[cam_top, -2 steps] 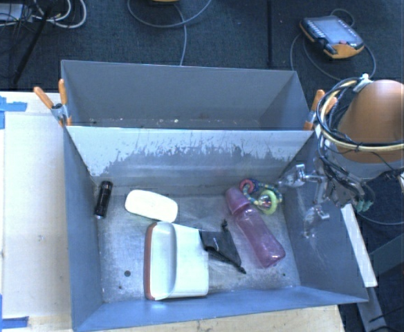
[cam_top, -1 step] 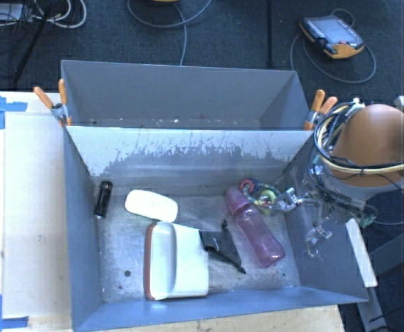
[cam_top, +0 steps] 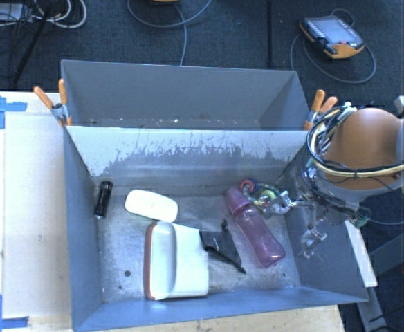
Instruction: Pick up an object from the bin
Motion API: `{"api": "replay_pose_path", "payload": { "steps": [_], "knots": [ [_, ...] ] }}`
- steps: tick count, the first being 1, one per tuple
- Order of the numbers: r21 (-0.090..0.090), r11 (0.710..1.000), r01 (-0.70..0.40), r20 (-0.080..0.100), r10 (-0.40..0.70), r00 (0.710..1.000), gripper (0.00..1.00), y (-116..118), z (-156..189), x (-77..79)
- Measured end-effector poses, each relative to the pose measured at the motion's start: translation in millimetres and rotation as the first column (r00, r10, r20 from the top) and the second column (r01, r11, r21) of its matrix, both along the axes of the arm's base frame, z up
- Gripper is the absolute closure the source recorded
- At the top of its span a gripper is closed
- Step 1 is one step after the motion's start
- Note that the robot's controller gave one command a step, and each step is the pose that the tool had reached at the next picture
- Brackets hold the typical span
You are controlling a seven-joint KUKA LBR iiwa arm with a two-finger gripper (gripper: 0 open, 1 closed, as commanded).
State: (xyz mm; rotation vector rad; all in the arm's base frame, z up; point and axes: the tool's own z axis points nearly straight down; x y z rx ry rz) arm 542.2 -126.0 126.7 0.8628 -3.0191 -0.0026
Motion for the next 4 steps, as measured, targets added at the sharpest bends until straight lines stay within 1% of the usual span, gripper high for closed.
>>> {"api": "replay_pose_path", "payload": {
  "steps": [1,2,3,4],
  "knots": [
    [0.001,0.954,-0.299,0.0,0.299,0.954,0.0,24,3,-3.1],
    [-0.001,0.88,-0.475,0.004,0.475,0.88,0.0,29,-2,9.8],
    [-0.006,0.742,-0.67,0.009,0.67,0.742,0.0,55,-8,12.8],
    [-0.015,0.491,-0.871,0.017,0.871,0.491,0.0,70,-11,4.6]
  ]
}}
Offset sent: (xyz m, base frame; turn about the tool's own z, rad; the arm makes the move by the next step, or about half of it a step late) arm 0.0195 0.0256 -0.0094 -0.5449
